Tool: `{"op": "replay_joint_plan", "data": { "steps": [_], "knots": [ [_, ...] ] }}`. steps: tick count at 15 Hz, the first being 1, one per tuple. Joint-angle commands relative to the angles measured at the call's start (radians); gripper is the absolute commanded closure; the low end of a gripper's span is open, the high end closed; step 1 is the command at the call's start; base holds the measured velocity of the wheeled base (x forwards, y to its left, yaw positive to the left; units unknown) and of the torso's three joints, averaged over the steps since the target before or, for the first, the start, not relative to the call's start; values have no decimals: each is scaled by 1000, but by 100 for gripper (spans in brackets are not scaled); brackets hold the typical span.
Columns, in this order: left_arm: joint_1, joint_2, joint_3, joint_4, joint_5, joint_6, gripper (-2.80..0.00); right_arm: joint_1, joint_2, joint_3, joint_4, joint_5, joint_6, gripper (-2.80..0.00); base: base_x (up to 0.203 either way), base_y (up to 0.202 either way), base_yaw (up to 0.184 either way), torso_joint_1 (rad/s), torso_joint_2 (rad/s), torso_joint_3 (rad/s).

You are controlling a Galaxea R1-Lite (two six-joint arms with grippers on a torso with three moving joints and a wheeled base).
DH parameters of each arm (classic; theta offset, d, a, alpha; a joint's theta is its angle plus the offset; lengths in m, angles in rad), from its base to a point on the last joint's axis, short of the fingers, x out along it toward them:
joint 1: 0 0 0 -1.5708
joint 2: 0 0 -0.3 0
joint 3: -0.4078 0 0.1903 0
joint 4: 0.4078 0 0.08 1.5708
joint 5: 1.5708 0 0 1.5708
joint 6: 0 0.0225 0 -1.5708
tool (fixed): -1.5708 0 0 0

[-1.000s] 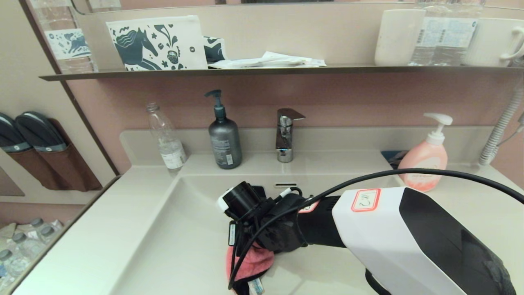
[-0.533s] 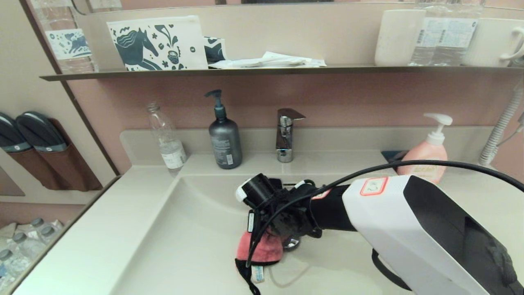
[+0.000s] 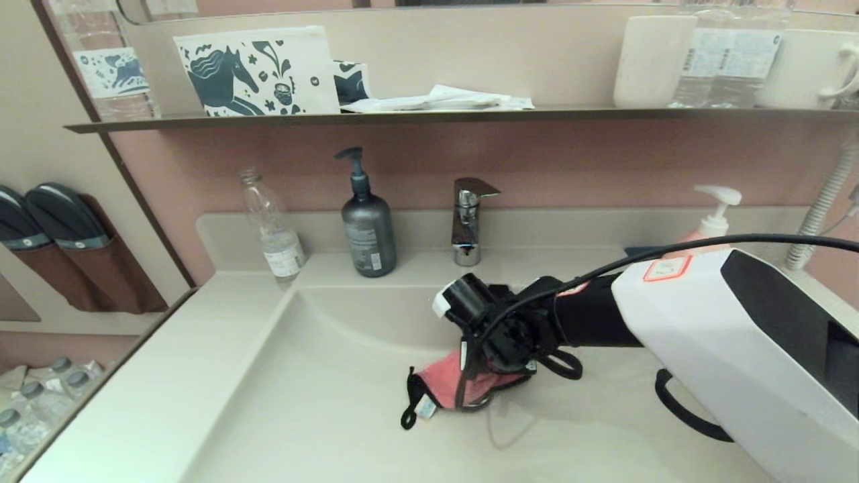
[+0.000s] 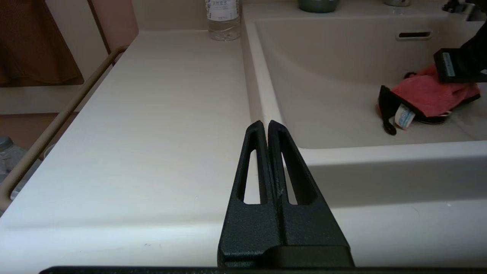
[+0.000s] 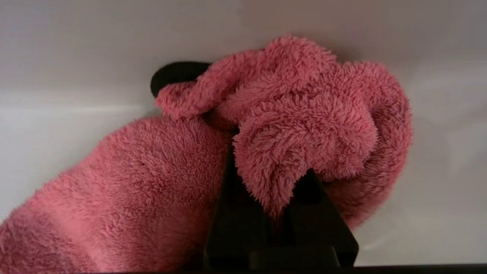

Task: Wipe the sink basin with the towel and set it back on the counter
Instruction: Wipe the sink

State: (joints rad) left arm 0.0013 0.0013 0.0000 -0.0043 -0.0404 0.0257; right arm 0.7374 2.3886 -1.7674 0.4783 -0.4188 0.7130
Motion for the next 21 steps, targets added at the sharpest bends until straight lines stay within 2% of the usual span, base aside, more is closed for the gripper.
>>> {"op": "replay_joint_plan", "data": {
  "steps": [1,4,8,11,13,16,18,21],
  "knots": [
    [0,0,0,0,-1,0,0,-31,-46,62,8,-3,-3,0,0,0,0,0,0,0],
    [0,0,0,0,1,0,0,-73,-63,132,89,-86,-21,0,0,0,0,0,0,0],
    [0,0,0,0,1,0,0,-107,-116,201,148,-86,-21,0,0,0,0,0,0,0],
    [0,0,0,0,0,0,0,-68,-132,301,153,-73,-20,0,0,0,0,0,0,0],
    [0,0,0,0,0,0,0,-31,-132,316,177,-6,-13,0,0,0,0,0,0,0],
    [0,0,0,0,1,0,0,15,-104,316,215,43,58,0,0,0,0,0,0,0],
    [0,0,0,0,-1,0,0,43,-92,315,215,126,90,0,0,0,0,0,0,0],
    [0,0,0,0,-1,0,0,93,-52,291,209,178,116,0,0,0,0,0,0,0]
  ]
}}
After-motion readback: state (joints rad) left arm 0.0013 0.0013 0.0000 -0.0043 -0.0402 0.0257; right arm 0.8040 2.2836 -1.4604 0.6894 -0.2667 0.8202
